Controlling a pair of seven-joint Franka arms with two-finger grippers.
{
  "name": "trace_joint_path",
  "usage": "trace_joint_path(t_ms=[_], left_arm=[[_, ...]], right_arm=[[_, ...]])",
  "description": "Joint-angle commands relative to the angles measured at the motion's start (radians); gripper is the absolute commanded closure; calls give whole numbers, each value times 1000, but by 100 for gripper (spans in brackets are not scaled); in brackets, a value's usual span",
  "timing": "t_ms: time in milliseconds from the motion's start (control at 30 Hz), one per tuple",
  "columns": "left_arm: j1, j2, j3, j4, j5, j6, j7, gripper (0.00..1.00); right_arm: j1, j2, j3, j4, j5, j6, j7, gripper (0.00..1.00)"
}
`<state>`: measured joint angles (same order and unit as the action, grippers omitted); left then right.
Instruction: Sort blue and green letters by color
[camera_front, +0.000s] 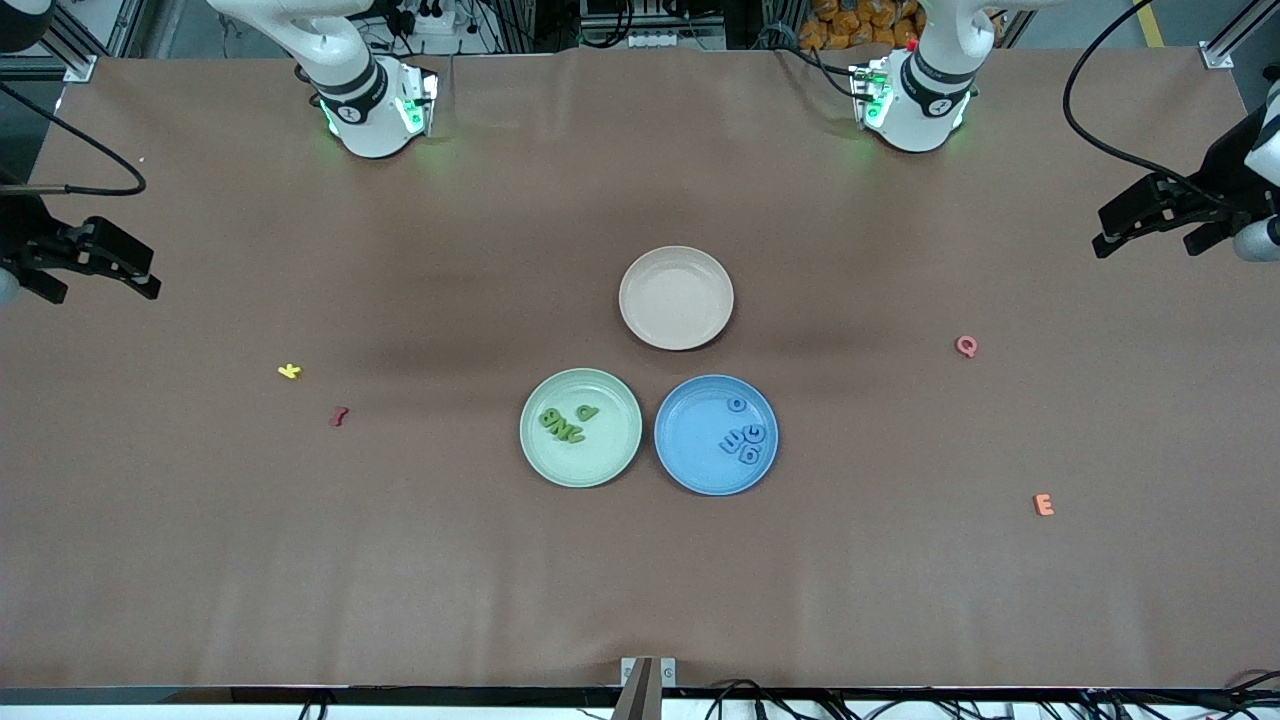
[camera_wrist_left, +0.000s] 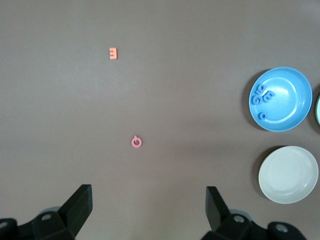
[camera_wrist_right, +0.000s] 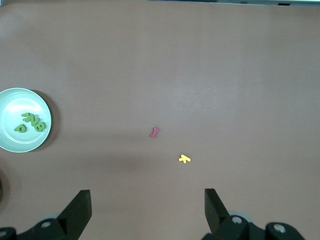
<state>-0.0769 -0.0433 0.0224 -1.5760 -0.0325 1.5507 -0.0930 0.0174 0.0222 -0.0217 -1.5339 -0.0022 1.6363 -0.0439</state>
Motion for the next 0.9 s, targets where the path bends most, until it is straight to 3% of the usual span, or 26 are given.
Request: trace_joint_path(t_ms=[0, 867], left_arm=[[8, -12, -9, -9, -15, -53, 30, 0], [8, 8, -4, -7, -6, -64, 50, 0]], right_arm=[[-5, 2, 3, 8, -4, -4, 9, 0], [-7, 2, 3, 8, -4, 2, 9, 0]])
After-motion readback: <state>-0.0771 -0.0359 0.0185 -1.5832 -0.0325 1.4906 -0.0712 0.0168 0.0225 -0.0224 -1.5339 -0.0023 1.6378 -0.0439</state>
